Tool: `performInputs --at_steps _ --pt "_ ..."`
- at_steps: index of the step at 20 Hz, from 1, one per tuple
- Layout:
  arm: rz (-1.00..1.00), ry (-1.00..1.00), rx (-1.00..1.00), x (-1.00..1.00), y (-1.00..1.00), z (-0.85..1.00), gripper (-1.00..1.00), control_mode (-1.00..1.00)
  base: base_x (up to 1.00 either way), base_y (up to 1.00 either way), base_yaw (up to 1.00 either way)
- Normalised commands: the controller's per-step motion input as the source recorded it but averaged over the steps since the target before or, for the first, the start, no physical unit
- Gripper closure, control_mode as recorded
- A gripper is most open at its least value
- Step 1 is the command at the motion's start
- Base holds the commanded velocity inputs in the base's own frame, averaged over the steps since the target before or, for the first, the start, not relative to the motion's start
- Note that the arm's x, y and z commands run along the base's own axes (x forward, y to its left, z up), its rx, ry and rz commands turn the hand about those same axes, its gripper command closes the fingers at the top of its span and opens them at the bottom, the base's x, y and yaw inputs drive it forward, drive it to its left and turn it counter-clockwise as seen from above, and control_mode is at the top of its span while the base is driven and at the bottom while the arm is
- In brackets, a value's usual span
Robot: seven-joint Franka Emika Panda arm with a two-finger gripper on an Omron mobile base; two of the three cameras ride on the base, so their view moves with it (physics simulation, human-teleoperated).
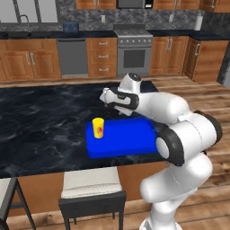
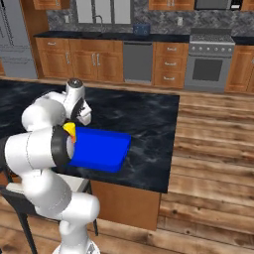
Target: There is a tray on the dining counter. Grab the cup, mug, and pitcher and place them on the tray. The pitcher may be placed next to the tray if it cannot fit the tray.
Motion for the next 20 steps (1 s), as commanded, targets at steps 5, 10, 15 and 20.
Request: performInputs --at_steps 5,10,15,20 --pt "0.03 -0.07 -0.10 -0.81 -0.59 0.35 -1.00 -1.00 0.00 0.00 0.00" --pt "0.02 -0.01 -0.12 -0.75 -0.46 0.51 -1.00 -1.00 0.00 0.00 0.00" --pt "0.02 0.00 -0.16 -0.68 -0.34 0.43 -1.00 -1.00 0.00 0.00 0.00" --pt "0.01 0.00 -0.15 -0.82 -0.34 0.36 -1.00 -1.00 0.00 0.00 0.00"
